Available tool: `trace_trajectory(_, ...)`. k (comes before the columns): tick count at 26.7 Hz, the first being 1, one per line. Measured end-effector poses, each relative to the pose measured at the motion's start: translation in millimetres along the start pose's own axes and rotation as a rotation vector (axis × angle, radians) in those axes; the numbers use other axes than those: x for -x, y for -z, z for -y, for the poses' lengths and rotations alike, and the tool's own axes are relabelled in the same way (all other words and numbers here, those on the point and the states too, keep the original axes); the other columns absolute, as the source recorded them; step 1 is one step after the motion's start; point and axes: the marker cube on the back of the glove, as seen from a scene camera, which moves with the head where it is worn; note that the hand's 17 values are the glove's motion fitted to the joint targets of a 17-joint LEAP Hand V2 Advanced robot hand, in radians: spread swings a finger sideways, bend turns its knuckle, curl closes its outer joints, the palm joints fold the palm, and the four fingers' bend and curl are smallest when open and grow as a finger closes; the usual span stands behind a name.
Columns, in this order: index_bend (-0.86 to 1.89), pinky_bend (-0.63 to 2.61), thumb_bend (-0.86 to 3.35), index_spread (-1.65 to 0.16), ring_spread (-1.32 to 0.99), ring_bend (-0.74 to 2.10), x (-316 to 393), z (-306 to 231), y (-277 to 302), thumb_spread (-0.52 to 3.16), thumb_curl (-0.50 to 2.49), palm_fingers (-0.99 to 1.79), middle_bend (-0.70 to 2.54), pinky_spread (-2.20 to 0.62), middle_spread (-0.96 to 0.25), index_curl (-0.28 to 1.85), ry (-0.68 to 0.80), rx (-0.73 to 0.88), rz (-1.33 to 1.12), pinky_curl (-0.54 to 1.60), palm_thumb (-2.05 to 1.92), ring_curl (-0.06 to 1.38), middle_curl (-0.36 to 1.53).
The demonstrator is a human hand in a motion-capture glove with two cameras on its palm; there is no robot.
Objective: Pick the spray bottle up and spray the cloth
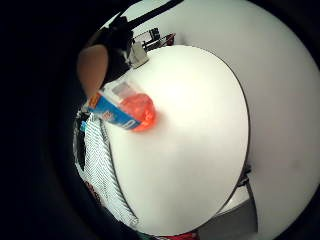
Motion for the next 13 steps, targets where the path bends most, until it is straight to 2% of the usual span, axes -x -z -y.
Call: trace_trajectory(13, 0.08, 0.70, -0.04, -0.35, 0.07, 0.50, -20.8, 13.9, -6.5, 0.92, 0.22, 0.26, 0.45, 0.18, -0.03, 0.07, 0.001, 0.074, 0.181, 0.35, 0.48, 0.30, 0.34)
